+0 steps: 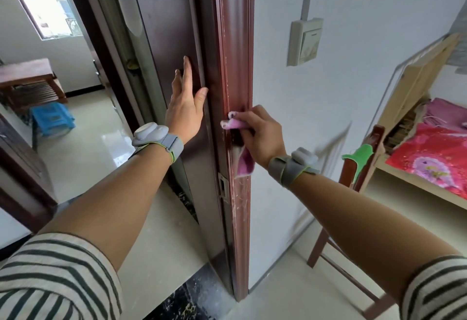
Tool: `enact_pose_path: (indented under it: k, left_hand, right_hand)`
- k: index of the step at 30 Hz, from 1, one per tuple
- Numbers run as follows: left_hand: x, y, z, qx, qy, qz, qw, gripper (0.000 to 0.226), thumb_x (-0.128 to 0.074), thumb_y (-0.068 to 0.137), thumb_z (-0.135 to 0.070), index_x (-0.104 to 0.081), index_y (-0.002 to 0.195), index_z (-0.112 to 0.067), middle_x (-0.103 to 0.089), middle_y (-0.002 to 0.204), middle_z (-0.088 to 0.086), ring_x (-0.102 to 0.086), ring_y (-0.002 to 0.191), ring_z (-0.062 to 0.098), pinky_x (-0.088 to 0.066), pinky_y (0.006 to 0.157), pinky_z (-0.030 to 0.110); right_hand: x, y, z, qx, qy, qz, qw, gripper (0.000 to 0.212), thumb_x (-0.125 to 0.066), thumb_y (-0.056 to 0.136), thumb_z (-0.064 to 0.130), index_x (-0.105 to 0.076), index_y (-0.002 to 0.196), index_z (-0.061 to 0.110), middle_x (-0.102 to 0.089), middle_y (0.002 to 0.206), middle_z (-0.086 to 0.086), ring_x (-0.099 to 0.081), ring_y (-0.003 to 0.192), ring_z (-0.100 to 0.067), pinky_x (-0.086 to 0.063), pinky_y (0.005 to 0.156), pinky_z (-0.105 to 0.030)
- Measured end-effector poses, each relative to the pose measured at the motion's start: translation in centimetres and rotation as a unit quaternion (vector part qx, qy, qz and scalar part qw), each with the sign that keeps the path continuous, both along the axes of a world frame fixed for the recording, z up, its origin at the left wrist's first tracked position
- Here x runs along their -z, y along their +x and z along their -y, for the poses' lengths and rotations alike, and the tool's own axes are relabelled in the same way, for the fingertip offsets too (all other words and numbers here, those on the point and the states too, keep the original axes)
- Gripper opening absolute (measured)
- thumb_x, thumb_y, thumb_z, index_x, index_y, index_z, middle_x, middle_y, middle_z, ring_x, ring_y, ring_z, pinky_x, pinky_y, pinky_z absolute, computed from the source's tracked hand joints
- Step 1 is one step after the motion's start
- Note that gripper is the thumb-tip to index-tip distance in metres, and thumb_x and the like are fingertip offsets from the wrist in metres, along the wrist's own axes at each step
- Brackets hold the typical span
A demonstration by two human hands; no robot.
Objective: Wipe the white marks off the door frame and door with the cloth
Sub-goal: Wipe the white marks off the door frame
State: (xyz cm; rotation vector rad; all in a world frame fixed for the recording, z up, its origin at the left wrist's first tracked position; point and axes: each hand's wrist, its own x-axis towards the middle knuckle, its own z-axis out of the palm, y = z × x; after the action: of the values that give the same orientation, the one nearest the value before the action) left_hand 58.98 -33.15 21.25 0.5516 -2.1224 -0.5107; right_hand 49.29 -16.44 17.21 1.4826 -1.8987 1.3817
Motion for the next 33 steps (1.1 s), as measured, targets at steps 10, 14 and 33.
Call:
enact_pose_path:
  k: [10,14,33]
  left_hand:
    - [0.2,0.0,0.4,0.012,0.006,-0.001,1.000,0.066,-0.040,0.107,-0.034,0.000,0.159,-0.025,-0.013,0.163,0.018,-0.012,0.152,0.026,-0.022,0.113,0.032]
    - [0.2,0.2,0.6,0.010,0.002,0.001,1.000,0.067,-0.041,0.107,-0.032,-0.001,0.159,-0.024,-0.014,0.163,0.018,-0.014,0.151,0.026,-0.020,0.110,0.028]
    - [0.3,0.1,0.4,0.010,-0.005,-0.005,1.000,0.066,-0.040,0.107,-0.033,-0.002,0.159,-0.021,-0.014,0.162,0.018,-0.012,0.152,0.026,-0.019,0.107,0.026]
  right_hand:
    - [-1.0,-1.2,-1.6,0.023,0.011,-0.007,1.000,0.026,-0.061,0.085,0.005,-0.071,0.107,0.015,-0.057,0.094,0.002,-0.060,0.079,-0.017,-0.048,0.073,-0.022]
    - [-1.8,0.3,0.6,0.012,-0.019,-0.023,0.999,0.030,-0.063,0.081,0.000,-0.072,0.104,0.015,-0.059,0.098,0.000,-0.059,0.087,-0.014,-0.049,0.081,-0.023]
    - [7.9,1.6,-0.4,-0.008,0.215,0.017,0.976,0.025,-0.054,0.087,0.003,-0.074,0.100,0.012,-0.061,0.106,-0.005,-0.058,0.090,-0.021,-0.048,0.079,-0.030]
